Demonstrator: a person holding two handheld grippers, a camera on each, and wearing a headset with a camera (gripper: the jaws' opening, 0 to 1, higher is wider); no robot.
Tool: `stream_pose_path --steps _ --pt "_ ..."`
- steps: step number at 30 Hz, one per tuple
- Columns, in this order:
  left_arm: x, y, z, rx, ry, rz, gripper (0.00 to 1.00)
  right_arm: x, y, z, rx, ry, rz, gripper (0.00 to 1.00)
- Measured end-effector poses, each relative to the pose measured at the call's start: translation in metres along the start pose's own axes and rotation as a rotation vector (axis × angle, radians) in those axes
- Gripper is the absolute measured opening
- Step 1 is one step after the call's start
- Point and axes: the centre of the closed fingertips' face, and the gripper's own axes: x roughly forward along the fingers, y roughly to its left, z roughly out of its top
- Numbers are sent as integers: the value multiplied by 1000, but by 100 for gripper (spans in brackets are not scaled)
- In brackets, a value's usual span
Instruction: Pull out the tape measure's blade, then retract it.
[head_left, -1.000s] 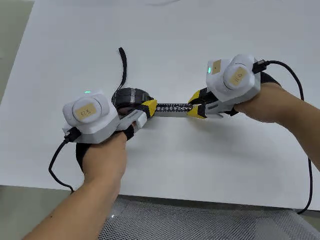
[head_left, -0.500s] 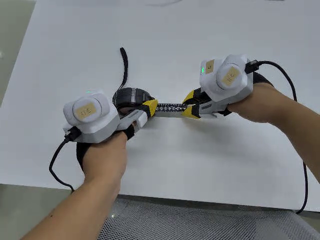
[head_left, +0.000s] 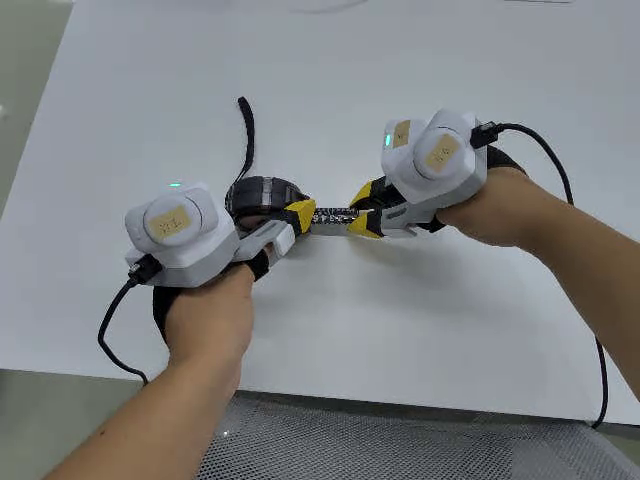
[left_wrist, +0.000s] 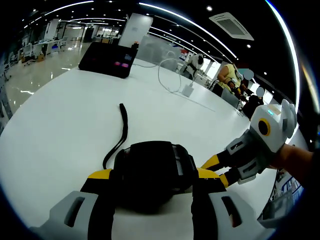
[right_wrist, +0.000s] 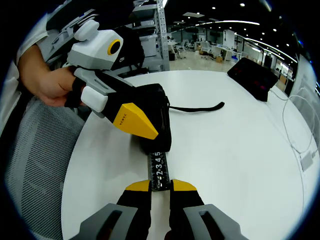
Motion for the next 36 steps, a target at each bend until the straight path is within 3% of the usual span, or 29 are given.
stream_pose_path --steps 27,36 --pt "0 0 0 -1 -2 -2 58 27 3 27 1 -51 9 9" --pt "0 1 0 5 -3 -2 58 28 4 28 0 -55 9 9"
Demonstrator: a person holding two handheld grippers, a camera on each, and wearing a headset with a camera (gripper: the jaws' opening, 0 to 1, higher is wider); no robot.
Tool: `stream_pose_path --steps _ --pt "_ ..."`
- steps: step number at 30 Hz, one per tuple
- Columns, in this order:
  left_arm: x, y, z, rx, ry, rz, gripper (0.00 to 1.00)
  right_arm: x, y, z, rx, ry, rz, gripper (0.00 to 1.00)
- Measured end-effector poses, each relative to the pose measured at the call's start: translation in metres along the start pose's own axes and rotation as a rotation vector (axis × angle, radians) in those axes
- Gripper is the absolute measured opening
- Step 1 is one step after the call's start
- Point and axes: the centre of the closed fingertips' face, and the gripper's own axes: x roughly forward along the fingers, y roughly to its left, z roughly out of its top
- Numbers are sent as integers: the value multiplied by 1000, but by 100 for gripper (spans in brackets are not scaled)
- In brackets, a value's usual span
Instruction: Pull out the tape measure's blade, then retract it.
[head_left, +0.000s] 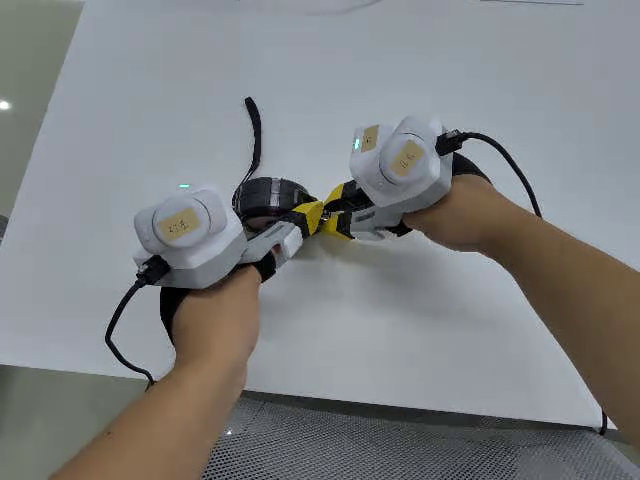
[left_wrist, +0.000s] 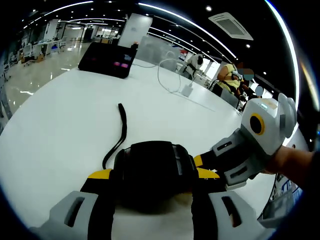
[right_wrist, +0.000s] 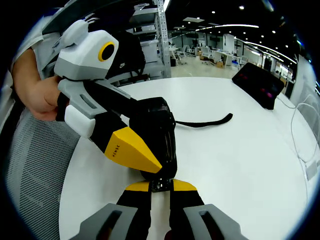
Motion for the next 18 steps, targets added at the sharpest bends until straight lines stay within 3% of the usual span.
stream_pose_path --steps 18 --pt "0 -2 -1 22 19 -3 61 1 4 -2 -4 12 -2 15"
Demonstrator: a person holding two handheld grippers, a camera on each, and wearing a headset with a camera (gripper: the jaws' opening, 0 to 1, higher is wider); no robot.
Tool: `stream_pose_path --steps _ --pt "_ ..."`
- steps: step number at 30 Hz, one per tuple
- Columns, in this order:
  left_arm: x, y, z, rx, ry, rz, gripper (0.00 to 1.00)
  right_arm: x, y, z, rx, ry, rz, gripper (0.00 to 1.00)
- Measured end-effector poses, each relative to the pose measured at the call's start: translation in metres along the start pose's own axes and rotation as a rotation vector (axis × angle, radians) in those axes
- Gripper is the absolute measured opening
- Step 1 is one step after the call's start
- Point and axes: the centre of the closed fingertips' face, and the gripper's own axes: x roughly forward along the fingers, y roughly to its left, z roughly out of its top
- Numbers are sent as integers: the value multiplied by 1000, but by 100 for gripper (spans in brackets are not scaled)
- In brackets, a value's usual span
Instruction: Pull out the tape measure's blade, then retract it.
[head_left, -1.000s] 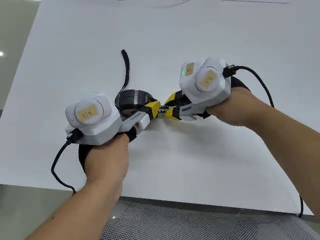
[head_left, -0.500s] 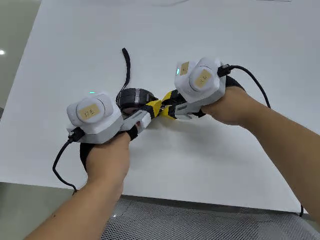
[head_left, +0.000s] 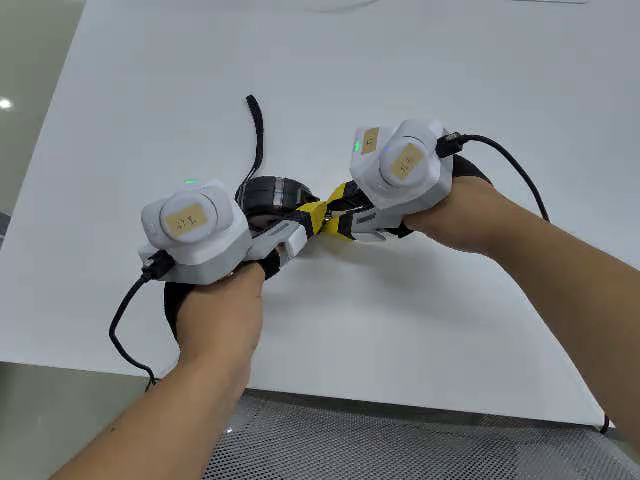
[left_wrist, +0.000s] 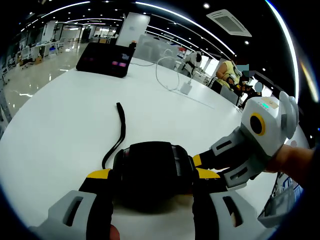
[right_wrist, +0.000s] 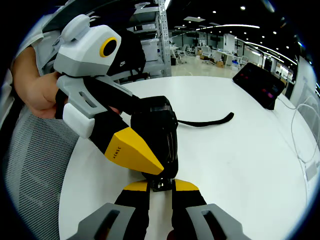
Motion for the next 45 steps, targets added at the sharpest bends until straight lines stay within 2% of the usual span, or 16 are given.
stream_pose_path --steps 2,11,13,18,24,29,38,45 --pt "0 0 0 2 4 -3 61 0 1 -1 5 1 -2 18" --pt "0 -1 0 28 8 3 63 -4 0 -1 20 -14 -14 18" --pt "-1 -3 2 35 2 -5 64 -8 -1 4 89 -68 -11 18" --pt "-1 -4 5 44 -5 -18 66 -11 -2 1 98 -67 -16 18" --pt "-4 -4 6 53 -6 -25 66 -15 -1 3 129 -97 -24 18" --pt "-15 0 12 78 -17 -43 67 -22 -1 5 160 -135 -40 19" --pt "-35 6 20 143 -14 -85 68 -35 1 3 182 -151 -77 24" --pt "-44 8 21 201 -2 -112 69 -47 4 3 196 -174 -110 28"
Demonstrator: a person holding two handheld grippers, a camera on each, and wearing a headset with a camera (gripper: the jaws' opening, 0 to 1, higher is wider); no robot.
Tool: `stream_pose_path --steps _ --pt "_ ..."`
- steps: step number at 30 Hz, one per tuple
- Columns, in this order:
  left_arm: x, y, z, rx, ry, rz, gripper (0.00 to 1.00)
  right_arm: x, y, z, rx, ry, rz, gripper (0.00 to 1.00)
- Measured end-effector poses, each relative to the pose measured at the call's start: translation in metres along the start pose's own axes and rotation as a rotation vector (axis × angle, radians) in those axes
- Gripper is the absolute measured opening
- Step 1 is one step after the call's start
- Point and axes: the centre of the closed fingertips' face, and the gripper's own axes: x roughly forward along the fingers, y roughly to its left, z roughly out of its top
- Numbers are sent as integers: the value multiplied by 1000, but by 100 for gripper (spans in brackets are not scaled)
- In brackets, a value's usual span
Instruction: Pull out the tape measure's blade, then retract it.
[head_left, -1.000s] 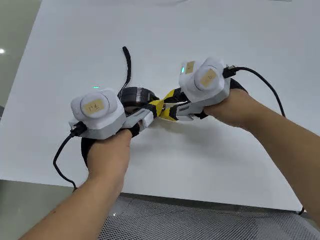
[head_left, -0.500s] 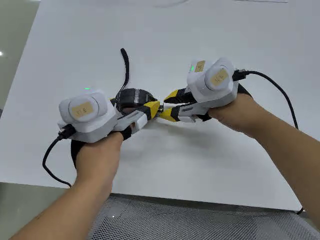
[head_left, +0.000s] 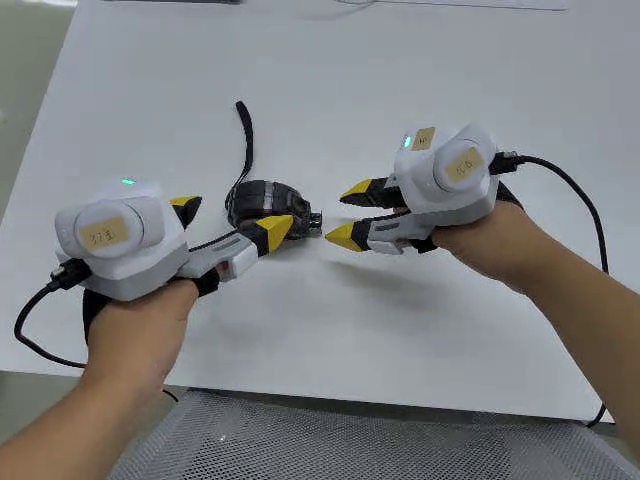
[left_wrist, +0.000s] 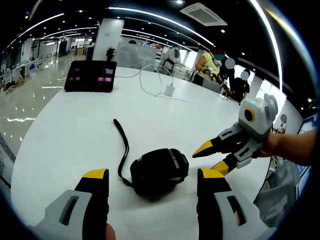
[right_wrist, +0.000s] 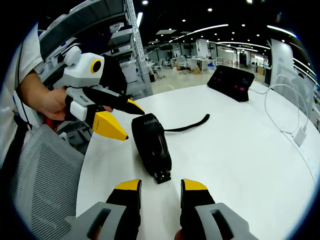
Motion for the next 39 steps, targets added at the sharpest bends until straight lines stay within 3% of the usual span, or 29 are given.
stream_pose_path --steps 6,10,22,39 --pt "-5 0 -3 39 7 -22 69 -9 0 1 18 -28 -33 31" --pt "-8 2 -4 26 5 -38 70 -16 -1 -1 32 -41 -55 33" --pt "-20 8 -6 99 7 -67 72 -40 -3 -4 53 -88 -119 38" --pt "-32 9 -9 191 24 -108 81 -78 -4 -12 72 -117 -208 58"
